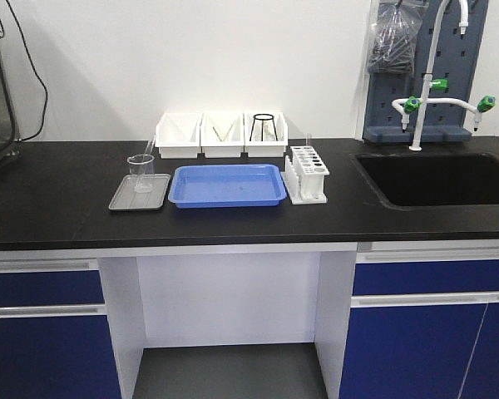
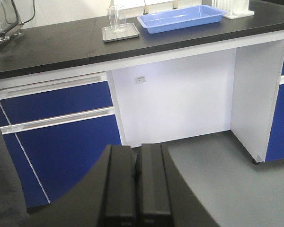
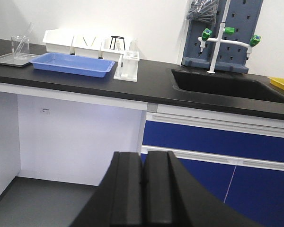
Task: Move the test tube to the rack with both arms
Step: 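Drive the base up to the bench facing the beaker and rack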
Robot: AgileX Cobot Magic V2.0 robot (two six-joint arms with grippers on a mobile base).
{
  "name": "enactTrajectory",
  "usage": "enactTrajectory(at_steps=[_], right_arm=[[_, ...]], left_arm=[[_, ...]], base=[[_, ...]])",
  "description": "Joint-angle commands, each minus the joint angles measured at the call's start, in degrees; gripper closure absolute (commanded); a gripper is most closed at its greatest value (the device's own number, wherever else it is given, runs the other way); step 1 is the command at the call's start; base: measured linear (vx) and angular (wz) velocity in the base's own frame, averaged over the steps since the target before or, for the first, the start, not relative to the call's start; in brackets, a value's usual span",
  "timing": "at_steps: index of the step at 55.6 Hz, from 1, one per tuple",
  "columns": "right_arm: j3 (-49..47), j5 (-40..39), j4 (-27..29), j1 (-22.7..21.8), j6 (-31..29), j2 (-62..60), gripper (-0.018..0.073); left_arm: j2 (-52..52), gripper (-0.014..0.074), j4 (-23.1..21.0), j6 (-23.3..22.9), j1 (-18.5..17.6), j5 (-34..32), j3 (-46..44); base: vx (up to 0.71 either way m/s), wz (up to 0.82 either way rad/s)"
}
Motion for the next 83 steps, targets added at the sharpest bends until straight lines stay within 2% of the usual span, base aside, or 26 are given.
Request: enactTrajectory(at_steps=[1,37,83], right_arm=[[0.88,-4.55,-0.14,-0.26,-0.01,-0.47,0.0571],[0.88,-4.55,-0.14,-0.26,-0.01,-0.47,0.0571],[0.88,-4.55,-0.14,-0.26,-0.01,-0.47,0.0571]], left_arm=[[-0.81,0.0594,-0.57,-0.18,0.19,-4.46,-1.56],[-0.81,0.0594,-0.57,-0.18,0.19,-4.46,-1.56],[-0.81,0.0594,-0.57,-0.18,0.13,-4.46,-1.56]], base=[[0.00,0.00],[0.10,-0.01],[0.41,0.05]])
